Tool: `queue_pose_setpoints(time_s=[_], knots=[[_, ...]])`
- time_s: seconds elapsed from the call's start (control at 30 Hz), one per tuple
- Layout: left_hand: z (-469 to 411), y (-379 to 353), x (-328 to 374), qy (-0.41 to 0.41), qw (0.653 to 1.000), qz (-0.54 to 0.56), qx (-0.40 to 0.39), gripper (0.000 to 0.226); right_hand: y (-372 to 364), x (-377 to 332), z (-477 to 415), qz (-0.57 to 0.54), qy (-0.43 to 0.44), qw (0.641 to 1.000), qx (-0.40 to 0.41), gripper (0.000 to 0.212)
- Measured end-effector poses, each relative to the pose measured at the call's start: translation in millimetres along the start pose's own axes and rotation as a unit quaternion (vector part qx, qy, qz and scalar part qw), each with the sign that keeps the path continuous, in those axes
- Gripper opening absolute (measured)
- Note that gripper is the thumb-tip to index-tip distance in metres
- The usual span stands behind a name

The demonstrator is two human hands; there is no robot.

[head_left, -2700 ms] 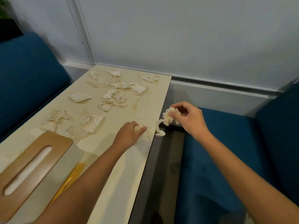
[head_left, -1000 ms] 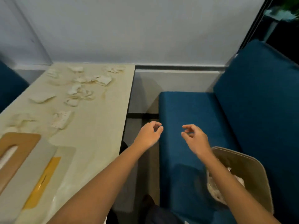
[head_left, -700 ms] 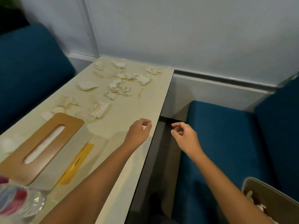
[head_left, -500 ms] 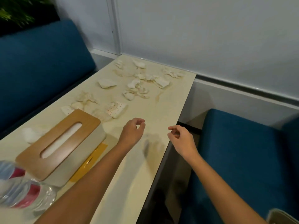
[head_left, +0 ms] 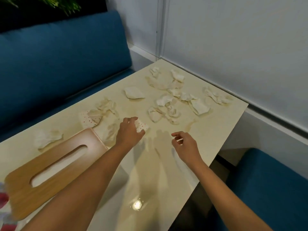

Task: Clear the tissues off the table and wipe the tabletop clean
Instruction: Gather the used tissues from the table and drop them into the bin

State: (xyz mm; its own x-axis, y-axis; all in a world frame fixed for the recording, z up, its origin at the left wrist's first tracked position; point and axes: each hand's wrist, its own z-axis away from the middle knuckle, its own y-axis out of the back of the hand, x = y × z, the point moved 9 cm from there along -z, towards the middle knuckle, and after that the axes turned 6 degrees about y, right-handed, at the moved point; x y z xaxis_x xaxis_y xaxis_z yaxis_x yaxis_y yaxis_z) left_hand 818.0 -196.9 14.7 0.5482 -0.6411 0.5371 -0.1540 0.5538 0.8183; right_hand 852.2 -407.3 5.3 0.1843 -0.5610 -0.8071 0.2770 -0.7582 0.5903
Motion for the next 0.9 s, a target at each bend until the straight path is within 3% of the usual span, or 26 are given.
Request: queue_pose_setpoints(time_s=[0.23, 0.43, 0.7, 0.8, 0.9], knots=[[-41, -26, -13, 0.052, 0.988, -0.128, -0.063, 0.088, -10, -7, -74, 0.018, 0.053, 0.998, -0.035, 0.026], [-56, -40, -19, 0.069, 0.970, -0.215, -0.087, 0.091, -44, -26, -137, 0.076, 0.137, 0.982, -0.106, 0.041], [-69, -36, -23, 0.096, 0.973, -0.197, -0.073, 0.110, -100, -27, -176, 0.249, 0.156, 0.926, -0.235, 0.060], [-72, -34, -23, 0.093, 0.972, -0.201, -0.080, 0.107, -114, -17, -173, 0.304, 0.162, 0.903, -0.256, 0.050], [-73, -28, -20, 0.075, 0.976, -0.195, -0.056, 0.098, -117, -15, -165, 0.299, 0.188, 0.911, -0.215, 0.033]])
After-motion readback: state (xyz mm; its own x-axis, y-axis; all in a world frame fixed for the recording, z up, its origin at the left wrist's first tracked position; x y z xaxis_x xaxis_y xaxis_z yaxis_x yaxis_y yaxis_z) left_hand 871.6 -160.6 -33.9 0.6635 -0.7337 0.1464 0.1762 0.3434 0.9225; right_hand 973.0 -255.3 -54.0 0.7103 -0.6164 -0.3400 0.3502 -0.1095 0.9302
